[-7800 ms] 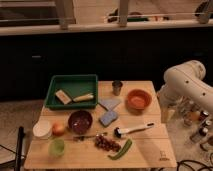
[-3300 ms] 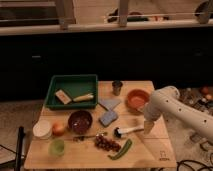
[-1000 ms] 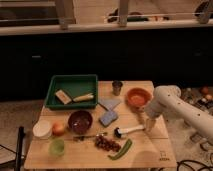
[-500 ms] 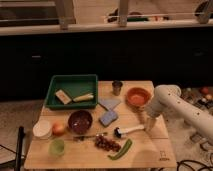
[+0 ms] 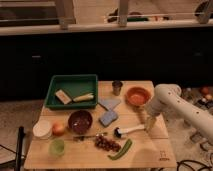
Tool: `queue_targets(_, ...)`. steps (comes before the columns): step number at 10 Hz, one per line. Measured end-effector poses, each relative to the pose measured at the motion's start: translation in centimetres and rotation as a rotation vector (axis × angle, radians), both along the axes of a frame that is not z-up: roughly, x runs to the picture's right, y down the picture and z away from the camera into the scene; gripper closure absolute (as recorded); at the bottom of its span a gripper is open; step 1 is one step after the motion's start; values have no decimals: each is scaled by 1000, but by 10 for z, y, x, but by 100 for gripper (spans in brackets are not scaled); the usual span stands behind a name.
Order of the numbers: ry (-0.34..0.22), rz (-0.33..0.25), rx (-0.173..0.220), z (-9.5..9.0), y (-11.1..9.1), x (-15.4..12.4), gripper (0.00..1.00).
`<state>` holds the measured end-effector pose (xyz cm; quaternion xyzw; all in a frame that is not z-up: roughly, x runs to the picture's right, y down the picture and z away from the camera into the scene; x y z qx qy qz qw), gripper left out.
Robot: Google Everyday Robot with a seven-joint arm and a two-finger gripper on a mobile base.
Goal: Place brush in purple bowl
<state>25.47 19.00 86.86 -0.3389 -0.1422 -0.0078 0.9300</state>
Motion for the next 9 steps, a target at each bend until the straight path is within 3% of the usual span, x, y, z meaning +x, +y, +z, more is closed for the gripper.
queue_targets(2, -34, -42, 1, -8, 6, -9, 20)
queue_targets(6, -161, -173, 30, -34, 27, -43, 21)
queue_targets(8, -185, -195, 30, -36, 33, -47, 32)
queue_targets(9, -194, -201, 27, -35, 35, -49, 43)
